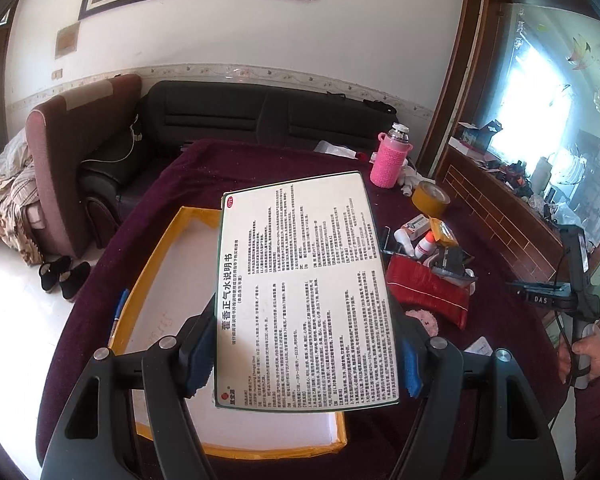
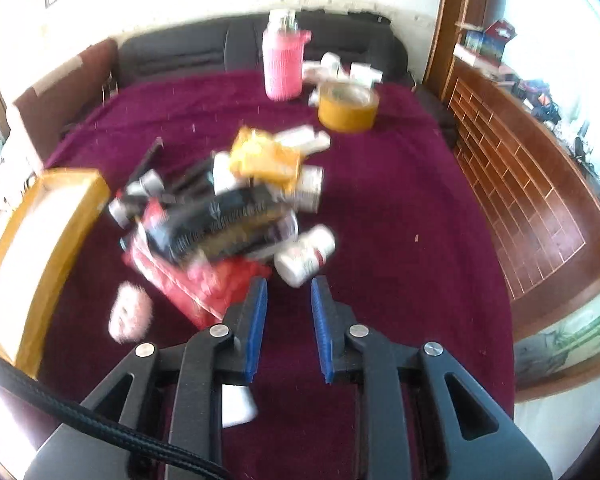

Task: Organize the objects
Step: 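Hold the white printed leaflet with the left tool while the right tool grasps the white plug charger, then lower the leaflet into the yellow tray with the left tool while the right tool drops the charger there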

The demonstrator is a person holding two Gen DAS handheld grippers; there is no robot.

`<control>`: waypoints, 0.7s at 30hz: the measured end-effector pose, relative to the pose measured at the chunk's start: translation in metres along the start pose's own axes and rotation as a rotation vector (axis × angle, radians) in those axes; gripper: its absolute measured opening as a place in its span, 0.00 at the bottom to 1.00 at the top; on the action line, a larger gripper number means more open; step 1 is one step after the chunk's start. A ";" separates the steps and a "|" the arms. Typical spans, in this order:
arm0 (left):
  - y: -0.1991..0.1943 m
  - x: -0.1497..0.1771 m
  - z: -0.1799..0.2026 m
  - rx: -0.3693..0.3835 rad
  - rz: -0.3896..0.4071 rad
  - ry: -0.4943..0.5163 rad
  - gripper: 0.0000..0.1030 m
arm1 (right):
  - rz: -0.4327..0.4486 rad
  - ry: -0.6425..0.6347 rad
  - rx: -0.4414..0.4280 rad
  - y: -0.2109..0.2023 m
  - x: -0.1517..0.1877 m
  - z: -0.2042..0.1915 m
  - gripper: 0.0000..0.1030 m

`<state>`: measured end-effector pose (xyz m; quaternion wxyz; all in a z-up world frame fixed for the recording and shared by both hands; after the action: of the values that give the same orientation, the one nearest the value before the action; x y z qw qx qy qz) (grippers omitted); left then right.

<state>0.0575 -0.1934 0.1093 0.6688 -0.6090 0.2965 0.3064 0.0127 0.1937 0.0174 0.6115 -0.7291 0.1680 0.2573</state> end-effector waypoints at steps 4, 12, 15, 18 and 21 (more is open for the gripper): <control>0.011 0.010 -0.004 0.014 -0.038 -0.030 0.65 | -0.064 0.041 -0.144 0.009 0.039 -0.014 0.51; 0.015 0.032 0.010 0.036 -0.057 -0.022 0.65 | -0.113 0.022 -0.187 0.038 0.086 -0.043 0.58; 0.013 0.035 0.007 0.029 -0.055 -0.024 0.65 | -0.087 0.005 -0.149 0.043 0.088 -0.047 0.58; 0.013 0.036 -0.001 0.018 -0.058 -0.032 0.65 | -0.080 0.057 -0.158 0.049 0.088 -0.044 0.47; 0.013 0.032 -0.006 0.015 -0.061 -0.029 0.65 | -0.079 0.071 -0.187 0.041 0.087 -0.045 0.47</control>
<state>0.0679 -0.1973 0.0761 0.6865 -0.6084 0.2704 0.2923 0.0681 0.1473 -0.0611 0.5440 -0.7978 0.1359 0.2216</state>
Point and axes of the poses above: each gripper's, at about its wrist camera, not at the fingertips, and y roughly the way its jaws point, z to its right, x to its underside, the point moved 6 cm from there along y, roughly the way its jaws point, and after that the axes turned 10 degrees about -x, right-handed, at the moved point
